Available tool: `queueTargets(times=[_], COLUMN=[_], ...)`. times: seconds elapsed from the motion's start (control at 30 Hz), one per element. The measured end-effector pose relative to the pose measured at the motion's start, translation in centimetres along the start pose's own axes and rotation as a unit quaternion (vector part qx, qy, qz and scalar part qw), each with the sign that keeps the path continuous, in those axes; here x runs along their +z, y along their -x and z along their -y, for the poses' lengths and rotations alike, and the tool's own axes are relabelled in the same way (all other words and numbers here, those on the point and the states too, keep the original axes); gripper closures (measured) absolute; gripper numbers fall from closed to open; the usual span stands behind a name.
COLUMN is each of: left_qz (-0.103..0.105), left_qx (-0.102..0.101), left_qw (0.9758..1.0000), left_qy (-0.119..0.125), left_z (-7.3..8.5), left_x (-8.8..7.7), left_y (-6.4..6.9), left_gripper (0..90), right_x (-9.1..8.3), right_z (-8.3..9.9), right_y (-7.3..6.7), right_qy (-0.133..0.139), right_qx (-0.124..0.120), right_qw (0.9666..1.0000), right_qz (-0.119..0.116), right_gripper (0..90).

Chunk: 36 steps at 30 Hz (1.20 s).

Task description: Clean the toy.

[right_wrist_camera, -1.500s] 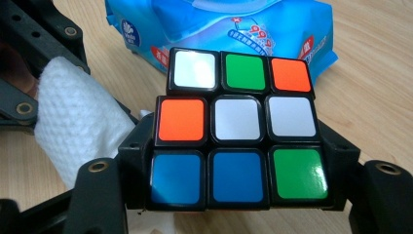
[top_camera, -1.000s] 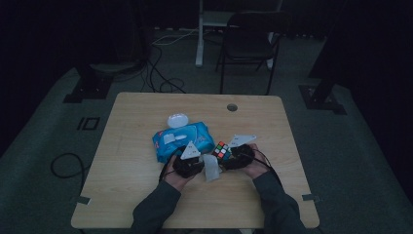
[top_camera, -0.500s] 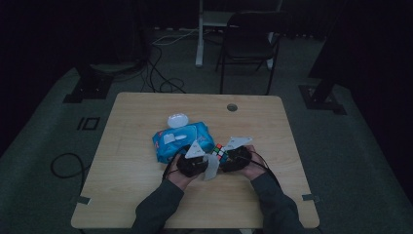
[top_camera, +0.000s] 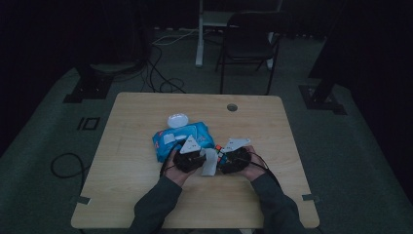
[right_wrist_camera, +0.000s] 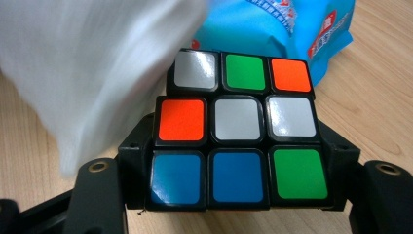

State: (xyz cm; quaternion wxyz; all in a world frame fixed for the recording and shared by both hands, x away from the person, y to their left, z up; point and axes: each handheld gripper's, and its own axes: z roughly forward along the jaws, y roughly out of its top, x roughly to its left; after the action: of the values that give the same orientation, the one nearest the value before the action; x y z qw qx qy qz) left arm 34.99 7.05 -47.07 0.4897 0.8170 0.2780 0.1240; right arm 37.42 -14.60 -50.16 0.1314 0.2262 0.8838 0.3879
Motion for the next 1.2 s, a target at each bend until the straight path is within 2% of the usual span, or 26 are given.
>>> queueTargets(times=[0.07,0.17,0.27,0.57,0.63,0.67,0.77,0.83,0.93,1.03,1.2], left_qz=[-0.005,-0.01,-0.011,-0.002,0.002,0.012,0.02,0.033,0.038,0.029,0.003], left_qx=[-0.001,0.001,0.003,0.004,0.006,0.01,0.014,0.019,0.022,0.023,0.002], left_qw=[1.0,0.9999,0.9997,0.9996,0.9995,0.9994,0.9991,0.9986,0.9984,0.9988,0.9998], left_qy=[0.0,-0.013,-0.021,-0.027,-0.029,-0.032,-0.034,-0.038,-0.037,-0.031,-0.019], left_z=[-0.4,-0.7,-1.0,-0.9,-0.8,-0.7,-0.6,-0.6,-0.6,-0.6,-0.3], left_x=[0.1,0.8,1.4,2.0,2.1,2.3,2.6,2.9,2.9,2.7,1.4], left_y=[-0.4,-0.7,-0.8,-0.3,-0.1,0.3,0.7,1.2,1.5,1.2,-0.2], left_gripper=[85.4,85.4,85.4,85.4,85.4,85.4,85.4,85.4,85.4,85.5,85.5], right_x=[0.1,0.1,0.2,0.4,0.4,0.7,0.9,1.0,1.0,0.8,0.6], right_z=[-0.1,-0.2,-0.4,-0.3,-0.3,-0.3,-0.3,-0.3,-0.3,-0.3,-0.3], right_y=[-0.3,-0.8,-1.1,-1.2,-1.3,-1.3,-1.4,-1.4,-1.4,-1.4,-1.3], right_qy=[-0.001,0.002,0.003,-0.004,-0.005,-0.007,-0.008,-0.01,-0.008,-0.005,-0.004], right_qx=[-0.006,-0.019,-0.028,-0.032,-0.032,-0.032,-0.03,-0.03,-0.029,-0.03,-0.03], right_qw=[1.0,0.9997,0.9994,0.9993,0.9993,0.9994,0.9994,0.9994,0.9995,0.9995,0.9995], right_qz=[-0.006,-0.017,-0.019,-0.017,-0.016,-0.014,-0.013,-0.013,-0.011,-0.012,-0.007], right_gripper=[34.6,34.6,34.6,34.6,34.6,34.6,34.6,34.6,34.6,34.6,34.6])
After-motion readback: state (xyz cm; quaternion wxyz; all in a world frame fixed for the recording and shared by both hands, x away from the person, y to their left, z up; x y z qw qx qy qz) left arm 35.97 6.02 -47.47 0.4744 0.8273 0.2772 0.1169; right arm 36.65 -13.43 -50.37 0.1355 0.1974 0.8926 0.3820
